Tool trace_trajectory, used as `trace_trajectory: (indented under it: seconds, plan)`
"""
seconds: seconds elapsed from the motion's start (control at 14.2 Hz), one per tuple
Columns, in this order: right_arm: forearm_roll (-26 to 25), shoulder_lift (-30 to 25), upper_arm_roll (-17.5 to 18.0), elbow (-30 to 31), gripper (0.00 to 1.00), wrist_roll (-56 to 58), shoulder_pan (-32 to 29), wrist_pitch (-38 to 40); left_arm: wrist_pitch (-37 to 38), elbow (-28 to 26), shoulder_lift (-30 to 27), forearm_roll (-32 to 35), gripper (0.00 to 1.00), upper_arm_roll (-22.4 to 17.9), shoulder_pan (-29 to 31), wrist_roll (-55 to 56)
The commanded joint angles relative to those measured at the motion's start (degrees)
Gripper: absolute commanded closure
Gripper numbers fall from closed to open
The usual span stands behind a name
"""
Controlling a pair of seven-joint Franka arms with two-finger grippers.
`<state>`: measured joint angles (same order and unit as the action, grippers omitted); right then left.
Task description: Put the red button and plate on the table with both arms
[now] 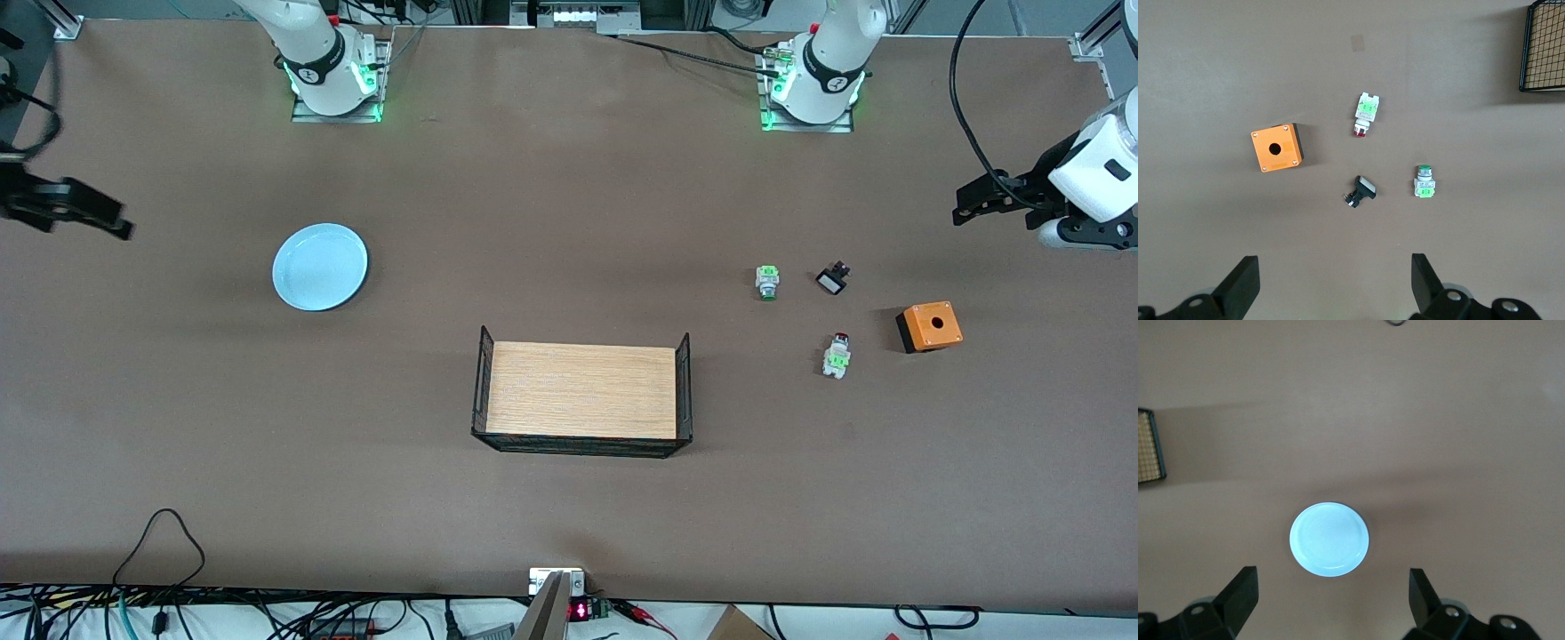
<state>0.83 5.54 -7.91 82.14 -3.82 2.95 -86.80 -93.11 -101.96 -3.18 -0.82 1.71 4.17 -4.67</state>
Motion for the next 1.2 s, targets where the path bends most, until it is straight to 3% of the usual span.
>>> trace_trajectory:
  seconds: [0.0,0.14,0.21,1.13]
  plan:
    - [-0.48,-0.96,-1.23,1.06,0.0,-0.32,0.13,1.11,1.0,1.06,0.46,-0.76,0.0,-0.04,0.22,-0.08]
    - [-0.48,-5.43,-1.15,8.87,0.0,3.26,0.3,-2.91,1.0,1.06,0.46,-0.76,0.0,-0.04,0.22,-0.08]
    - [-0.48,-5.89,-1.15,9.87,0.0,5.2,0.39,-4.24,1.0,1.15,0.46,-0.76,0.0,-0.04,0.22,-0.08]
    - [-0.39,-5.28,-0.62,5.48,0.0,5.05,1.09,-1.27,1.0,1.15,0.46,-0.76,0.0,-0.04,0.22,-0.08]
